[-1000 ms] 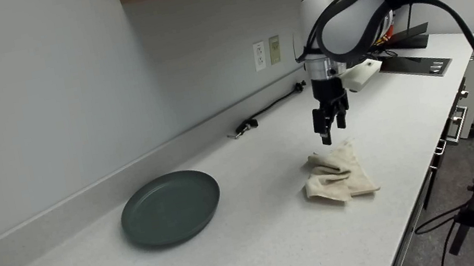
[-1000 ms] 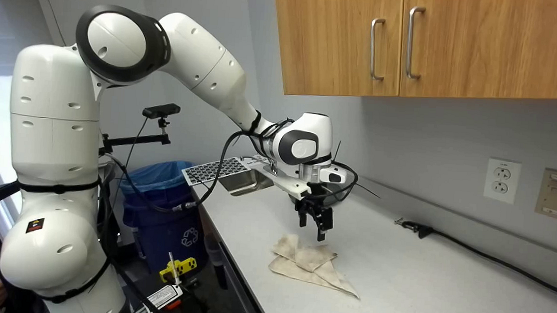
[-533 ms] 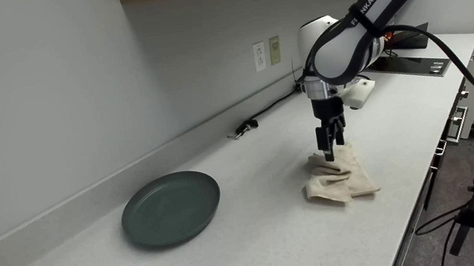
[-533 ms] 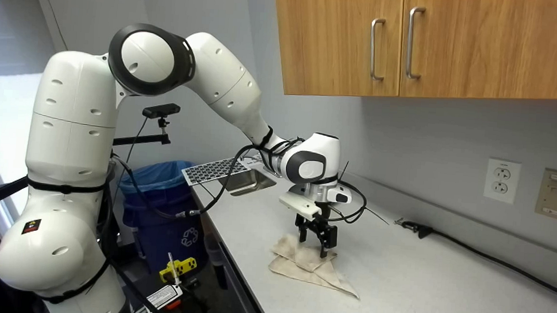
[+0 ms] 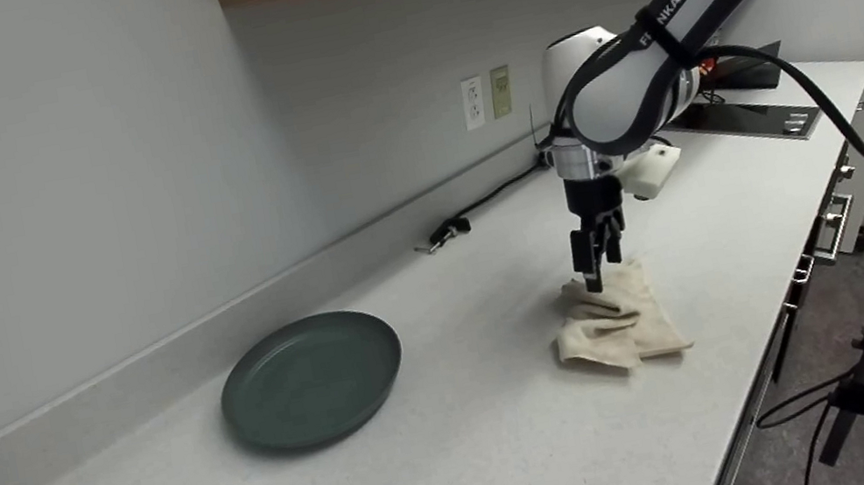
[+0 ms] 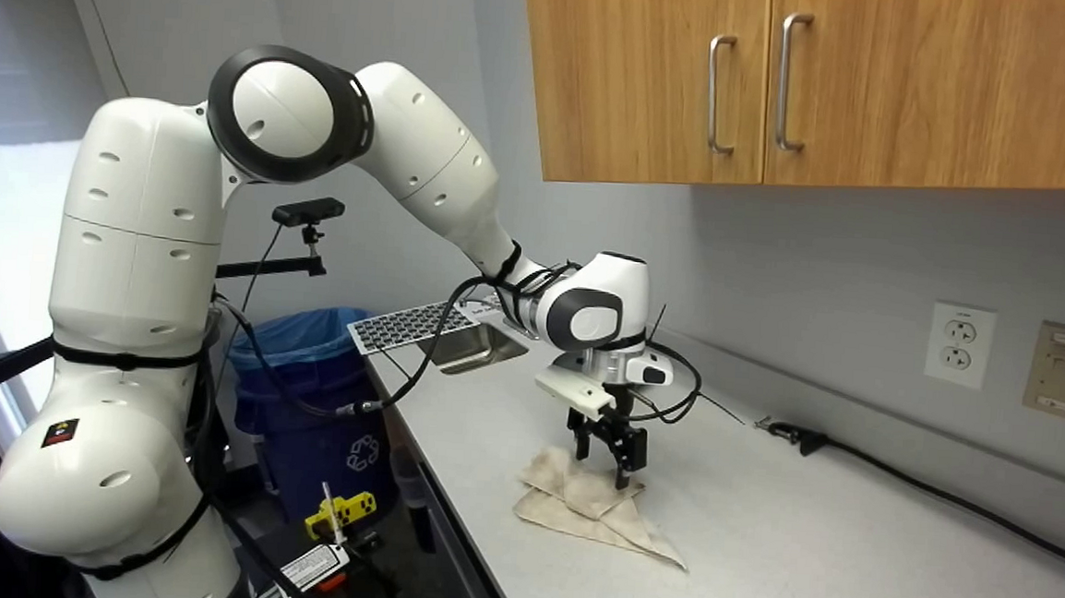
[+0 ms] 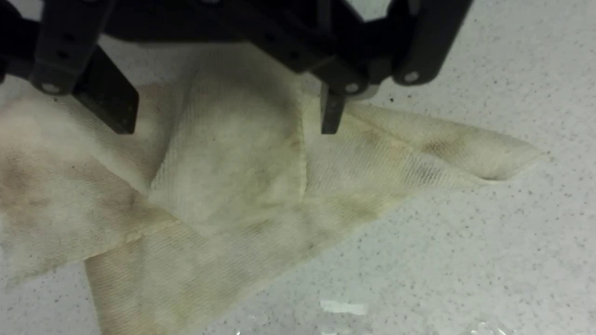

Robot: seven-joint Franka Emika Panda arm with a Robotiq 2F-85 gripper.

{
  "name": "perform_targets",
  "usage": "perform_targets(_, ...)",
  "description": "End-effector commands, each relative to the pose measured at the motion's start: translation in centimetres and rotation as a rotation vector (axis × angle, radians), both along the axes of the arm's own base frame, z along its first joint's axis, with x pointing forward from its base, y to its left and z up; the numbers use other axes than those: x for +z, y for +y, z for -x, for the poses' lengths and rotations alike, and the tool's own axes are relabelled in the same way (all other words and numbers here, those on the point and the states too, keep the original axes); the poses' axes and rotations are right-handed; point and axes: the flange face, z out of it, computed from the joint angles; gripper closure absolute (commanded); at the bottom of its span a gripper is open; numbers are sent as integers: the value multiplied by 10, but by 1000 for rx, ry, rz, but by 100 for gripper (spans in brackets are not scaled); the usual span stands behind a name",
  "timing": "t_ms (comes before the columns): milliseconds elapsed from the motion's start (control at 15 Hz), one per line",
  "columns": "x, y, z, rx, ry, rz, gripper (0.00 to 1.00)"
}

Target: Spread the kitchen towel

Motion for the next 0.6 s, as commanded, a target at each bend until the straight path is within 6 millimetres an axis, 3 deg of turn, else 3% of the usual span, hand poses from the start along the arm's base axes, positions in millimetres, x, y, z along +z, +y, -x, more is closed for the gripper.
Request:
perform_targets(0, -1, -1, -11, -7, -63, -9, 0)
perform_targets(533, -43, -14, -16, -71, -9, -77, 2)
